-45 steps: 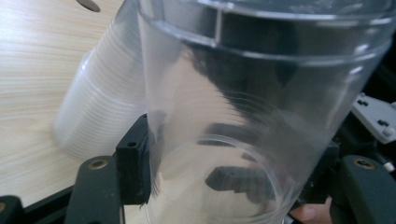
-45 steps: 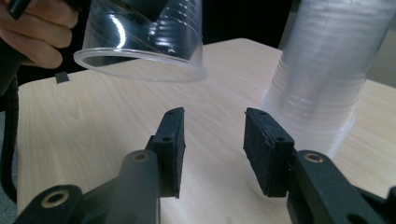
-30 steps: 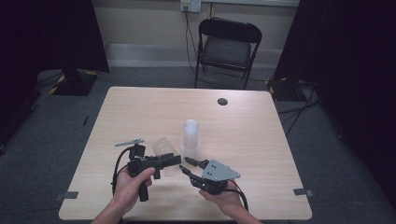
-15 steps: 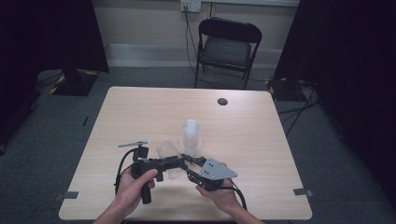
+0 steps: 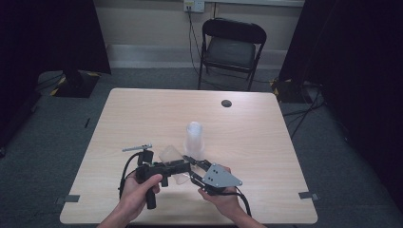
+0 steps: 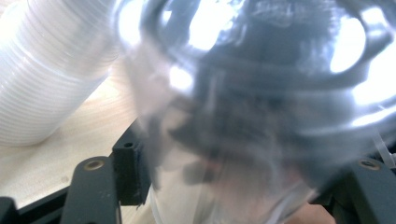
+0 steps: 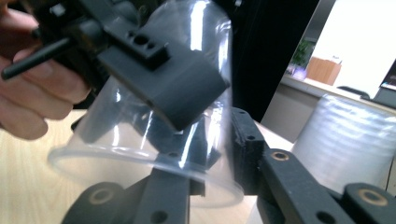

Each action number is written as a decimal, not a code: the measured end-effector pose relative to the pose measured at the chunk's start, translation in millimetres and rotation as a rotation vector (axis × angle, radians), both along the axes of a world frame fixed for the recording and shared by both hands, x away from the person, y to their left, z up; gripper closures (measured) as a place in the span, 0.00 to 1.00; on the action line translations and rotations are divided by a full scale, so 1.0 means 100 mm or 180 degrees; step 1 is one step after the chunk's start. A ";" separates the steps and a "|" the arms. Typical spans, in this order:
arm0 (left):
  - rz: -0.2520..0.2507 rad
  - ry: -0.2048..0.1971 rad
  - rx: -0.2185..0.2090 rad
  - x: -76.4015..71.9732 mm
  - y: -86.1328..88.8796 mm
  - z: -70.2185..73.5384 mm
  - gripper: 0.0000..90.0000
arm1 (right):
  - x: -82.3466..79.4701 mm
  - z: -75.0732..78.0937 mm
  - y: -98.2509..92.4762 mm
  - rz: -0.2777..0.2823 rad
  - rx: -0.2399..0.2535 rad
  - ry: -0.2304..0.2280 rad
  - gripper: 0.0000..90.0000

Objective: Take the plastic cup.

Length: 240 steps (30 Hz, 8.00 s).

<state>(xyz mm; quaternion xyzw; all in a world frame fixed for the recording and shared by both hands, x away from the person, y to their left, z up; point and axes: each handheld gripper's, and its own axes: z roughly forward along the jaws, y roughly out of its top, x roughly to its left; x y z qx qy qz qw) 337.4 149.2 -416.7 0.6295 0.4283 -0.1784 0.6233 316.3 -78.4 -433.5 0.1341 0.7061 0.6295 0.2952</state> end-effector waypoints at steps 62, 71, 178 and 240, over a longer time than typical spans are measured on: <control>0.0619 -0.0994 0.0557 0.04 0.22 0.09 0.17 | 0.13 0.08 -0.30 0.0105 -0.0086 0.1286 0.99; 0.0627 -0.1121 0.0632 0.02 0.21 0.10 0.17 | 0.17 0.10 -0.37 -0.0003 -0.0154 0.1515 0.99; -0.0920 -0.2789 0.2365 -0.31 -0.50 -0.28 0.32 | 0.57 0.05 0.00 0.0251 -0.1495 0.3384 0.95; 0.0129 -0.1855 0.1783 0.02 0.07 -0.22 0.33 | 0.47 0.30 -0.49 0.0078 -0.0546 0.2437 0.63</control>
